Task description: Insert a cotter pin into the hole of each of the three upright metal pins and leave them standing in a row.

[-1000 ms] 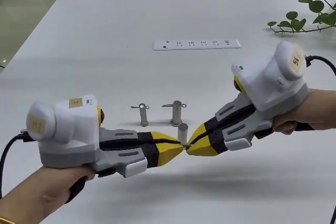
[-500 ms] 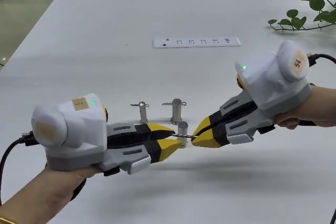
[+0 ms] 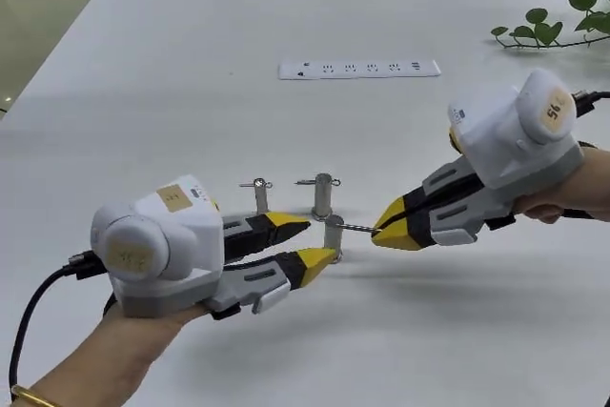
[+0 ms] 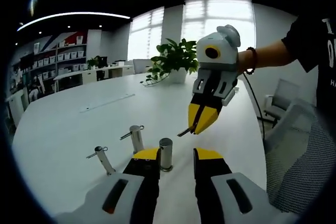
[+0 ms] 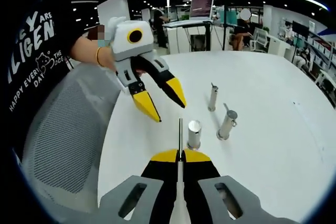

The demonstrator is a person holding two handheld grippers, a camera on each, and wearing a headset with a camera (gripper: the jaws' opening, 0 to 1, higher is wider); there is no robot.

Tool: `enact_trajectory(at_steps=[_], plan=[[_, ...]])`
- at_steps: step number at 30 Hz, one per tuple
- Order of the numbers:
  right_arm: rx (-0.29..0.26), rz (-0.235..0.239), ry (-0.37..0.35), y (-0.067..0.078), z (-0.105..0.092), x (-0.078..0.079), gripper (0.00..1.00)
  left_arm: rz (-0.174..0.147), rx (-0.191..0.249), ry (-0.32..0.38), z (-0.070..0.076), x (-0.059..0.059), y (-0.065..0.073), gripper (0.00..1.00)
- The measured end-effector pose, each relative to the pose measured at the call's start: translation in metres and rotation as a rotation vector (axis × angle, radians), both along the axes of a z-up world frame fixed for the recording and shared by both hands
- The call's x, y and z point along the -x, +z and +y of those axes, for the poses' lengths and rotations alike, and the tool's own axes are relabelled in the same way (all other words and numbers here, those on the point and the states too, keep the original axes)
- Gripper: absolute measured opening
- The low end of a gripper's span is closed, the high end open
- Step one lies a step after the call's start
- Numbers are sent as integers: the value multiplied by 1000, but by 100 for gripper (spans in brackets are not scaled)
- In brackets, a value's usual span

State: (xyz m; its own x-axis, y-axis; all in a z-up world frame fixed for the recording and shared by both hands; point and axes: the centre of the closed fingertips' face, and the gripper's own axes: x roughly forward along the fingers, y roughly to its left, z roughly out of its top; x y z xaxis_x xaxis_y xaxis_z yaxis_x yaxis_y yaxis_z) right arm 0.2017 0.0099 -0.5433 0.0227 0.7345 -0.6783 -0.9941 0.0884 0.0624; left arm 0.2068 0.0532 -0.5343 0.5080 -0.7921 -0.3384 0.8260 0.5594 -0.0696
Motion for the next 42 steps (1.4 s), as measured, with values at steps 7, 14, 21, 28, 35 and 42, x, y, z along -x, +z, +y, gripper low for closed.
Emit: enact_trajectory(at_steps=[7,14,21,28,35,42], plan=[[34,-11,3,-8,-8,-6,0,-27,-56,74,-3,-15,-11,24],[64,-14,6,-18,-14,-12,0,-32,-132,77,-6,-19,-25,23],[73,-17,15,-22,-16,-16,0,1,-151,77,-14,-23,-40,21],[69,-20,26,-25,-14,-18,0,32,-129,86,-20,-29,-45,20],[59,-21,40,-24,-7,-20,0,45,-132,95,-19,-33,-49,15],[55,-25,55,-24,-5,-20,0,51,-126,79,-21,-31,-50,10]])
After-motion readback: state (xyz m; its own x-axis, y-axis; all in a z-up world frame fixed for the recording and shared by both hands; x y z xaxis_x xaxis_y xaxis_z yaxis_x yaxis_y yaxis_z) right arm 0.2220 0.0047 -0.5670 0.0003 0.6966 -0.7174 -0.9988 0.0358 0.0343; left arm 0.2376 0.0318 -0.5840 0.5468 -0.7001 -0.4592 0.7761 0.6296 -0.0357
